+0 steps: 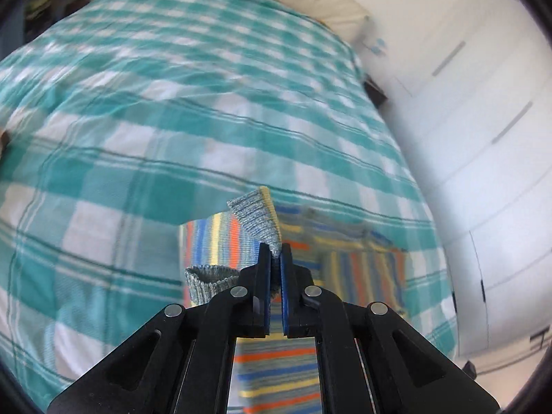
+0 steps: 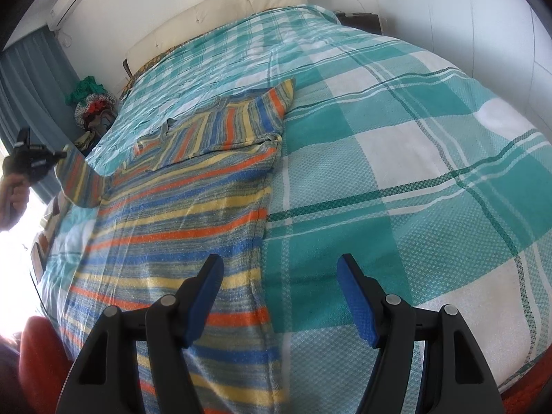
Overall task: Fold small clothes
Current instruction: 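Grasp the sleeve cuff with the left gripper and fold it across the body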
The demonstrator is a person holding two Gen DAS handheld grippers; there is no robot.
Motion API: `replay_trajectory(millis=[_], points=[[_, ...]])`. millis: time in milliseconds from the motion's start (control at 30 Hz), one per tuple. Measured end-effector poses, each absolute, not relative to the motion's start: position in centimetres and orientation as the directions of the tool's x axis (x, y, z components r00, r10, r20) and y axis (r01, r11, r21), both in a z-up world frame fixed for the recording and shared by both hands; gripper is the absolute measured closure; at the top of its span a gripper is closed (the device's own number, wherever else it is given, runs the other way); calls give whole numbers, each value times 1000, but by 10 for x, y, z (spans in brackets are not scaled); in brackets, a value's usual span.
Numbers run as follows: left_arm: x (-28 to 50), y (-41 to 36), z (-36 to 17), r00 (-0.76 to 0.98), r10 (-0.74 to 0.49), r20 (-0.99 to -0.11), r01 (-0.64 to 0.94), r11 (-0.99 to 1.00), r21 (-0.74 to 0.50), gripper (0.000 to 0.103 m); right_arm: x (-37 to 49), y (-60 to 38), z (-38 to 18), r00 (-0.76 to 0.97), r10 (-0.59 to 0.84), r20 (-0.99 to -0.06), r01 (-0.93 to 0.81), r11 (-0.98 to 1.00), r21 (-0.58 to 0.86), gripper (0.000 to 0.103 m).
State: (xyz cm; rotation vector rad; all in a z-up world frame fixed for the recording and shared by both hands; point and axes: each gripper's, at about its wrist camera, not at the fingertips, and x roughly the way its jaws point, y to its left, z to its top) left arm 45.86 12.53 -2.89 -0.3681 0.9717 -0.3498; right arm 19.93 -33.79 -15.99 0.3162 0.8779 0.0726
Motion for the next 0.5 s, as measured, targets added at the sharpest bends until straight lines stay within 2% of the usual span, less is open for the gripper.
replay_trajectory(millis=[100,167,200,233,267,367,433,500], points=[[469,59,-32,473,-519,-712,224,853,-472,101,198,-338,-157,648,194,-736,65,950,307,35],[475,19,-48,436,-540,-719,274,841,-466,96,196,-338,-156,652,190,-734,62,951,302,35],[478,1,-61,406,-536,-740,280,844,-457,89,196,-339,-156,651,190,-735,62,952,301,35],[478,-12,-75,375,-527,-763,272,849,-453,67,196,-340,-156,649,191,-736,63,951,302,35],[474,-19,-85,358,-520,-775,259,853,-453,54,195,-340,-157,648,191,-737,65,951,303,35],[464,-2,-98,401,-526,-750,195,849,-491,51,192,-344,-156,653,195,-732,71,946,316,35],[463,28,-106,451,-483,-750,96,862,-498,52,191,-347,-156,656,200,-727,74,942,327,35],[463,49,-119,469,-416,-779,46,892,-449,53,193,-349,-158,652,210,-728,79,937,340,35]])
